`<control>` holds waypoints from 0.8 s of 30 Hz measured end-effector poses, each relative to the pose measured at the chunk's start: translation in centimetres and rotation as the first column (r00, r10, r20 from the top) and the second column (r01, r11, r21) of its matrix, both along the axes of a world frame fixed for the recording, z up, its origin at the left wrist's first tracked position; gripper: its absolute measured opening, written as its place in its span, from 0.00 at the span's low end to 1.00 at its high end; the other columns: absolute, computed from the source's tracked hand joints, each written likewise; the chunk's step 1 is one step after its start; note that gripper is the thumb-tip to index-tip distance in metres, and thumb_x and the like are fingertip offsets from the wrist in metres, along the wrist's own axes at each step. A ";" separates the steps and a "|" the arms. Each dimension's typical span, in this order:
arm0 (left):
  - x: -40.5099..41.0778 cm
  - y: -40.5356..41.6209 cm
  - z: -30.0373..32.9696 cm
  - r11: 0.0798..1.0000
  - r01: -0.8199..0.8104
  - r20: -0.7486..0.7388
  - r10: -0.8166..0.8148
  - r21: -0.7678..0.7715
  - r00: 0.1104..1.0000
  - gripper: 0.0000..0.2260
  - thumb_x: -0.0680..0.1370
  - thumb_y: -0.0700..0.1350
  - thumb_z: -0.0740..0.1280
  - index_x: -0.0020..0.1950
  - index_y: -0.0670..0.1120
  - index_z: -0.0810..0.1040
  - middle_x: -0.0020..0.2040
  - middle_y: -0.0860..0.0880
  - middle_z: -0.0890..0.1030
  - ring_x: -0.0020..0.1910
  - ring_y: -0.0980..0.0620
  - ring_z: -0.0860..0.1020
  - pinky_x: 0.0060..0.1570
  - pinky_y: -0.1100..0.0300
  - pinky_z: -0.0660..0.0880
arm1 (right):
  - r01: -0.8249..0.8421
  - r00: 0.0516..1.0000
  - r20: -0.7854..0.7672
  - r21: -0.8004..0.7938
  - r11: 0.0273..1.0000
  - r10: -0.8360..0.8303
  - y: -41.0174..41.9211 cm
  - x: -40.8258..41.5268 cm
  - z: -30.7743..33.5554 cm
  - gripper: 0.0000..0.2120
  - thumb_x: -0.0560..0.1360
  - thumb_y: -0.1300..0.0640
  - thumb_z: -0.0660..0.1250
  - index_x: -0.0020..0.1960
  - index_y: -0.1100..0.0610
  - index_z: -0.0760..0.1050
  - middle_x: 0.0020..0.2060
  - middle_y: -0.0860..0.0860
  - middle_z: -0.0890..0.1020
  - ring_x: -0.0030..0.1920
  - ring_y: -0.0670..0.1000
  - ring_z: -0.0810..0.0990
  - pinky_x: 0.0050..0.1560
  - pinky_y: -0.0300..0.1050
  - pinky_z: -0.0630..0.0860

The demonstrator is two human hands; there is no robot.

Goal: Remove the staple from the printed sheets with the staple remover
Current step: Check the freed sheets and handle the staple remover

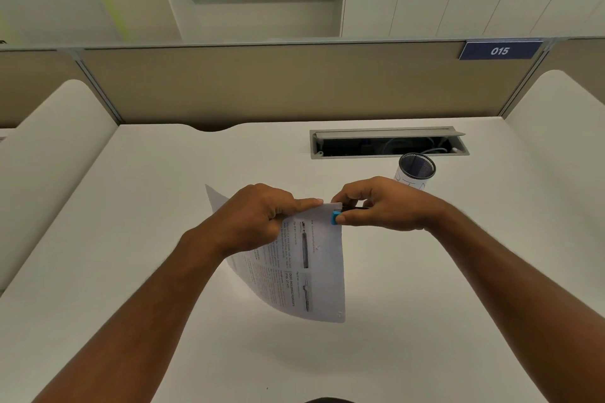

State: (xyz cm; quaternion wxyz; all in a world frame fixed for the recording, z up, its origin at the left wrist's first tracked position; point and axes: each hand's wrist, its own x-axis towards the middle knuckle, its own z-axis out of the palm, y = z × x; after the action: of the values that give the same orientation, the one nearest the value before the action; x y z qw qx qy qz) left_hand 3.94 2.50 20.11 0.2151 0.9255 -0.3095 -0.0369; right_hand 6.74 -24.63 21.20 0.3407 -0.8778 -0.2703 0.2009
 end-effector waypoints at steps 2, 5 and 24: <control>-0.1 -0.1 0.1 1.000 0.008 -0.010 -0.008 0.002 1.000 0.22 0.80 0.47 0.62 0.74 0.60 0.70 0.47 0.61 0.78 0.44 0.53 0.80 0.45 0.60 0.79 | -0.004 1.000 -0.003 0.013 1.000 0.004 0.0 0.0 0.0 0.13 0.77 0.47 0.70 0.59 0.50 0.81 0.49 0.42 0.83 0.51 0.45 0.80 0.55 0.45 0.80; -0.1 -0.1 0.2 1.000 0.013 -0.009 -0.013 0.006 1.000 0.22 0.80 0.48 0.62 0.74 0.60 0.70 0.46 0.61 0.78 0.44 0.54 0.79 0.45 0.60 0.78 | -0.021 1.000 -0.008 0.025 0.999 0.021 0.0 0.1 -0.3 0.13 0.77 0.48 0.70 0.59 0.51 0.81 0.48 0.42 0.83 0.50 0.45 0.80 0.52 0.43 0.80; 0.1 0.4 -1.8 0.971 -0.181 -0.071 0.171 -0.160 0.983 0.22 0.81 0.44 0.60 0.74 0.57 0.70 0.56 0.52 0.86 0.47 0.51 0.83 0.48 0.54 0.82 | 0.454 0.879 -0.312 0.311 0.835 -0.361 -1.8 -0.2 -4.8 0.10 0.77 0.50 0.70 0.56 0.53 0.83 0.43 0.54 0.85 0.39 0.48 0.82 0.44 0.43 0.79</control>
State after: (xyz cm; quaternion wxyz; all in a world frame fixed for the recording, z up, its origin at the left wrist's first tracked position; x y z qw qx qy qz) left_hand 4.01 2.88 18.33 0.3023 0.9268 -0.2220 -0.0181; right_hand 6.51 -26.46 16.38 0.5672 -0.8027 -0.0657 0.1724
